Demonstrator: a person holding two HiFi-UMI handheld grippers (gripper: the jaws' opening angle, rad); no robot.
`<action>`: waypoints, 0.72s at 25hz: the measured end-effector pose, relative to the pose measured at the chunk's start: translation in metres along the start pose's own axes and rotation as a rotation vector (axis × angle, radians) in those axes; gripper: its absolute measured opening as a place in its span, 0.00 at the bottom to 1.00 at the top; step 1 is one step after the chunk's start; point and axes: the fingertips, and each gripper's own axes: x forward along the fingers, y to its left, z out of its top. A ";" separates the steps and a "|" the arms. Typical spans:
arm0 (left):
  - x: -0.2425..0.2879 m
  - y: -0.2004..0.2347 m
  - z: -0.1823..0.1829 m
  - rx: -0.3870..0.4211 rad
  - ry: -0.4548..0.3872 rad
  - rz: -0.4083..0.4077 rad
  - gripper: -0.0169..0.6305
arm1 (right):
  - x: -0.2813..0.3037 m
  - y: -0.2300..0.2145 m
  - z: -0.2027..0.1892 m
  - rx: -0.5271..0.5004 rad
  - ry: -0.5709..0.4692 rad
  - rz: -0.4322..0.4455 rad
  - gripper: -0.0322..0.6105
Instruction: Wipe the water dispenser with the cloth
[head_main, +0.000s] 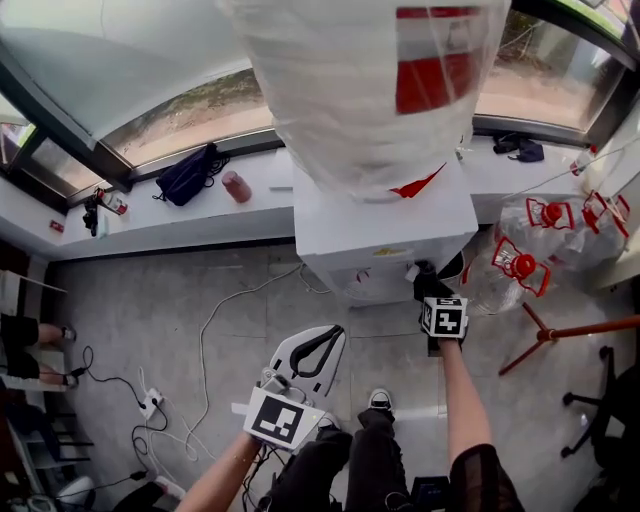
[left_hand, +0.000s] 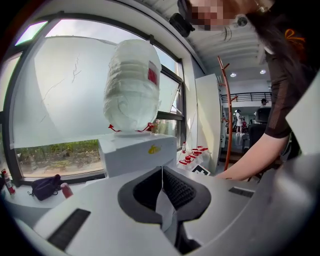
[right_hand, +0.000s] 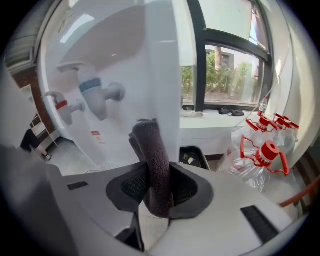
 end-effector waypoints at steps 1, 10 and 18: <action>0.005 -0.004 0.002 0.012 0.001 -0.011 0.06 | -0.003 -0.011 -0.001 0.011 -0.002 -0.006 0.23; 0.024 -0.035 0.006 0.029 0.003 -0.065 0.06 | -0.024 -0.057 -0.022 0.051 0.001 -0.052 0.22; 0.014 -0.026 -0.008 0.004 0.009 -0.029 0.06 | -0.020 0.017 -0.056 -0.031 0.033 0.072 0.22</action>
